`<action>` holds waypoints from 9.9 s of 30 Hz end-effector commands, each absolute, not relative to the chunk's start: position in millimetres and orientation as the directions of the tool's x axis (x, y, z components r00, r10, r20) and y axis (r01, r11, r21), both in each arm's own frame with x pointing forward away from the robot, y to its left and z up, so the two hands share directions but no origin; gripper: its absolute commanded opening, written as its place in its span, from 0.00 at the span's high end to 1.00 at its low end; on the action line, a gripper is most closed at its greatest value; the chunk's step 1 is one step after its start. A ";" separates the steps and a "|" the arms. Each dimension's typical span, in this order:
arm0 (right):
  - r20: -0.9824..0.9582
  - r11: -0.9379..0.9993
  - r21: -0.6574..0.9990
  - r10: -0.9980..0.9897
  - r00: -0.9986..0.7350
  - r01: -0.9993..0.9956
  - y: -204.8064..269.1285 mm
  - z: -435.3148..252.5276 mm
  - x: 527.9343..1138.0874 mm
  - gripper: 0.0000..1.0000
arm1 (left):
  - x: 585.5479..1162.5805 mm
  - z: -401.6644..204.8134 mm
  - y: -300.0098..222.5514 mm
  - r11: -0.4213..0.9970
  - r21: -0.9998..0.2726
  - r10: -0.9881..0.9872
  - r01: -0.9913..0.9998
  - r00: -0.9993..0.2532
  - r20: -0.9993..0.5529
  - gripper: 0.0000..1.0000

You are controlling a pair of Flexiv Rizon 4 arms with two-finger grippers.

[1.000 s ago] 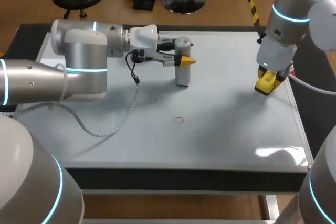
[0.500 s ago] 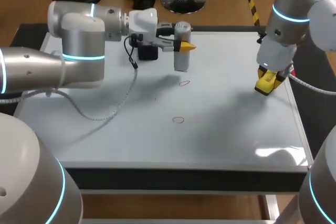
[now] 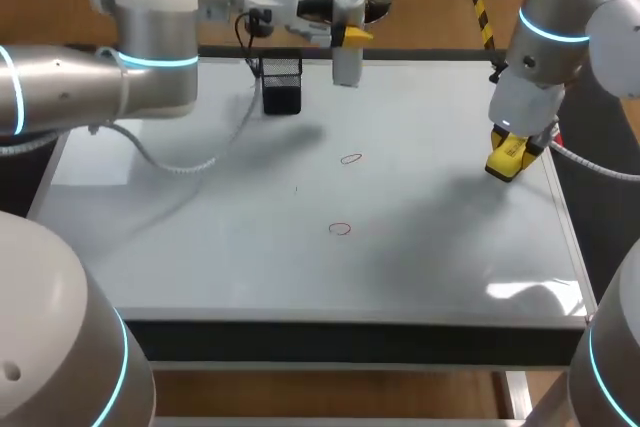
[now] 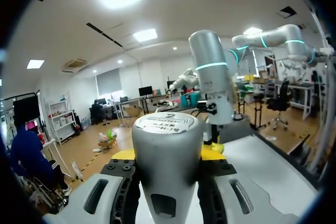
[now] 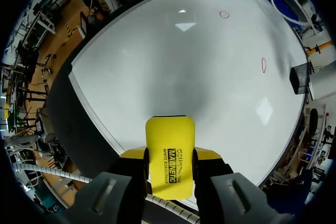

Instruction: Pick up the inspection probe, press it on each red-marked spot on the whiteboard one by one, put down the probe, pick up the eraser, and wipe off all the red marks.

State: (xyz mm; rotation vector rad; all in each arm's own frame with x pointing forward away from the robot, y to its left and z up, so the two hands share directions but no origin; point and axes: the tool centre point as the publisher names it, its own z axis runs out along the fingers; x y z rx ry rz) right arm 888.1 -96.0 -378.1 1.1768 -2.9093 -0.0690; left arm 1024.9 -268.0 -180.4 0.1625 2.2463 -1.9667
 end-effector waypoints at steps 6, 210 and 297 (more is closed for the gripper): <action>-0.012 0.717 0.041 -0.696 -0.717 -0.696 -96.7 -377.5 888.4 1.00 | 1063.5 -162.3 -278.2 0.132 -0.977 0.069 0.169 -0.985 -0.161 1.00; -0.019 0.419 -0.002 -0.908 -0.419 -0.908 20.7 -379.1 914.7 1.00 | 1113.8 -175.8 -272.7 0.111 -0.987 0.279 0.119 -0.957 -0.084 1.00; -0.009 0.645 -0.004 -0.764 -0.645 -0.764 -69.8 -379.4 898.6 1.00 | 976.7 -160.3 -233.0 0.076 -0.973 0.401 0.220 -0.900 -0.172 1.00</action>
